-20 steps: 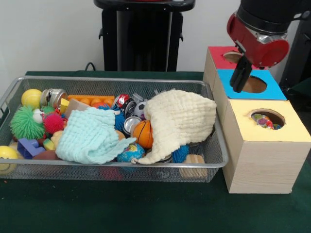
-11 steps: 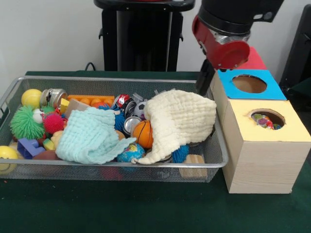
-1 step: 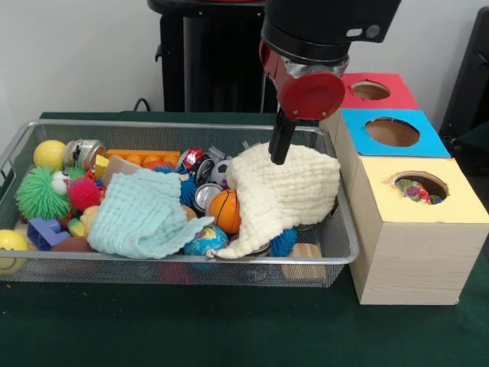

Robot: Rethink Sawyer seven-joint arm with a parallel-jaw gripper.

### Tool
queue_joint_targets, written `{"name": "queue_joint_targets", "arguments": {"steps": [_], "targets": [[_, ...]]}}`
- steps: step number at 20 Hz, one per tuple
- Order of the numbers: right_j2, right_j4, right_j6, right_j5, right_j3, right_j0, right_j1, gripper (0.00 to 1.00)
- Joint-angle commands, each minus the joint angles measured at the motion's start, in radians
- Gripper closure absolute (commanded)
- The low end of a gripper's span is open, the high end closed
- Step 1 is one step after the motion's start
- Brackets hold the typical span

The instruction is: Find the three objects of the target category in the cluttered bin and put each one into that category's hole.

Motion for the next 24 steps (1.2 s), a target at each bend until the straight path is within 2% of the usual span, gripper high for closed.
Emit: {"name": "queue_joint_targets", "arguments": {"steps": [1,7,11,12,21,24], "targets": [[0.130,-0.058,-0.109,-0.041,0.026,-0.018,0.067,1.00],[0.139,-0.065,-0.093,-0.015,0.019,-0.010,0.077,1.00],[0.160,-0.067,-0.104,-0.044,0.038,-0.012,0.074,1.00],[0.168,-0.068,-0.113,-0.053,0.045,-0.016,0.071,0.00],[0.184,-0.092,-0.145,-0.107,0.069,-0.021,0.063,0.00],[0.188,-0.093,-0.124,-0.120,0.074,-0.022,0.063,0.00]]}}
